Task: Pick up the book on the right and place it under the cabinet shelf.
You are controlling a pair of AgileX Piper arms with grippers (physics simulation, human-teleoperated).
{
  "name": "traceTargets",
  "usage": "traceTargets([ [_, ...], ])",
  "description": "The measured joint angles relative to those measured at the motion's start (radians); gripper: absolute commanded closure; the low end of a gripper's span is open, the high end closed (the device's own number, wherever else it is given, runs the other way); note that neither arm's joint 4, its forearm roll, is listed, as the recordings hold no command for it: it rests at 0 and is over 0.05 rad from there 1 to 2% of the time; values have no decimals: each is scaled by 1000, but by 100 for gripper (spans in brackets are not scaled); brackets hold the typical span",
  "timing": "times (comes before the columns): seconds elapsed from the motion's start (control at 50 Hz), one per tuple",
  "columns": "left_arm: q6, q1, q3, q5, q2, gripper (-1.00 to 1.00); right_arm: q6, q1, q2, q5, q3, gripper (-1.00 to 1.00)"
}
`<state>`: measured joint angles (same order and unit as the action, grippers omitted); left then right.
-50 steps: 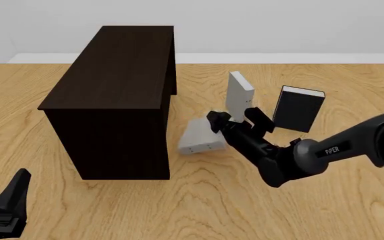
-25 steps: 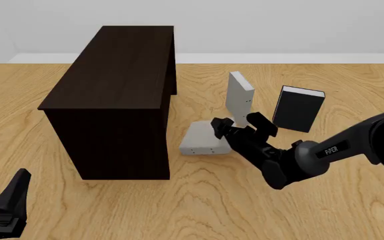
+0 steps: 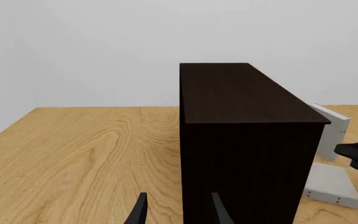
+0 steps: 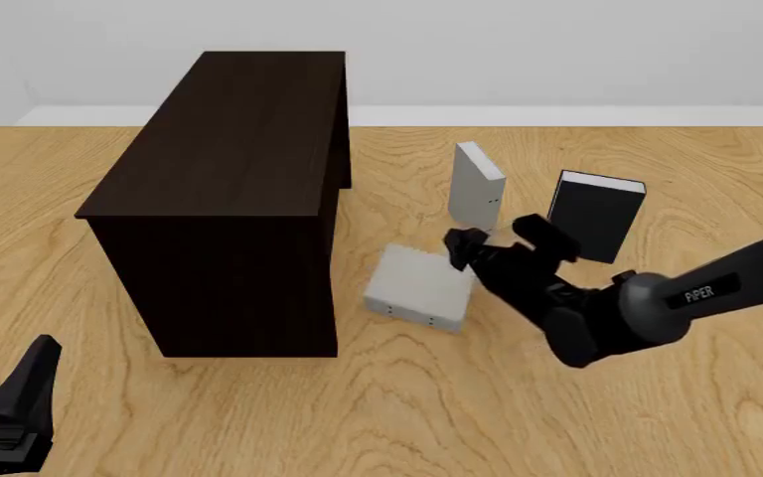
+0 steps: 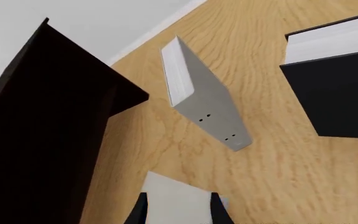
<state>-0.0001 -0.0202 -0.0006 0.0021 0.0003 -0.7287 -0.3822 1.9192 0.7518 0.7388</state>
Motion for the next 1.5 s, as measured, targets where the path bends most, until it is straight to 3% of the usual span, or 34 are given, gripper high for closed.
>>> traceTargets([
  [0.18,0,0,0,0,0,-100,46,17,-61,-35,-30,-100],
  [0.4,0,0,0,0,0,-100,169,44,-210,-140,-86,-100],
  [0.92,-1,0,0,2,0,-100,456,87,-629,-546,-125,-100],
  [1.28,0,1,0,-1,0,-100,641,122,-757,-743,-124,-100],
  [1.5,1,1,0,-3,0,-100,695,132,-790,-796,-125,-100],
])
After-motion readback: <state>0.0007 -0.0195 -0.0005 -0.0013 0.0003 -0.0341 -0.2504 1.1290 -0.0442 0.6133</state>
